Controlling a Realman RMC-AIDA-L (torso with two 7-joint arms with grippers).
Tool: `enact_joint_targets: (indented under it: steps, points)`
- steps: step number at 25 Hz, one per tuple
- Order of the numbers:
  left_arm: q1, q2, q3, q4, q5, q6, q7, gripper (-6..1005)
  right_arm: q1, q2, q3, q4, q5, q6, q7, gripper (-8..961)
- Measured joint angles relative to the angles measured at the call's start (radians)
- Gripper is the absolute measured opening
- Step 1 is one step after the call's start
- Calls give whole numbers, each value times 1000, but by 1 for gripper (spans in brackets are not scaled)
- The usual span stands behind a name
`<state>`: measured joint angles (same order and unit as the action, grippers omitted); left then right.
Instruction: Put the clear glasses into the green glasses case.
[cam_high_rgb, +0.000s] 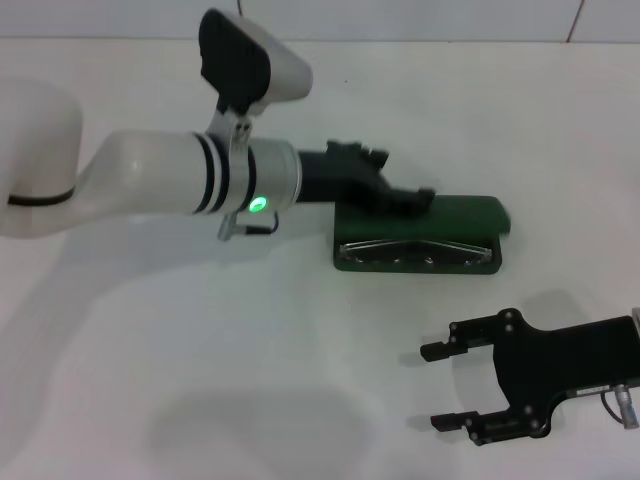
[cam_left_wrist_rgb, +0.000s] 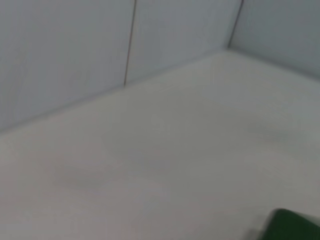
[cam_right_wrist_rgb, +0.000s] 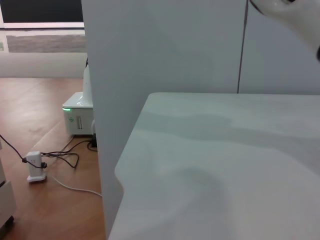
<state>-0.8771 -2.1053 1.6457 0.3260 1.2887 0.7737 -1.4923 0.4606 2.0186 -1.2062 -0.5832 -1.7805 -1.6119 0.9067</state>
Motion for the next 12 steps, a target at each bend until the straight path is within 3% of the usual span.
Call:
enact_joint_targets:
  steps: [12]
  points:
    - [126, 8, 5, 139, -28, 65, 28, 893, 3, 0, 10, -9, 15, -6, 4, 636]
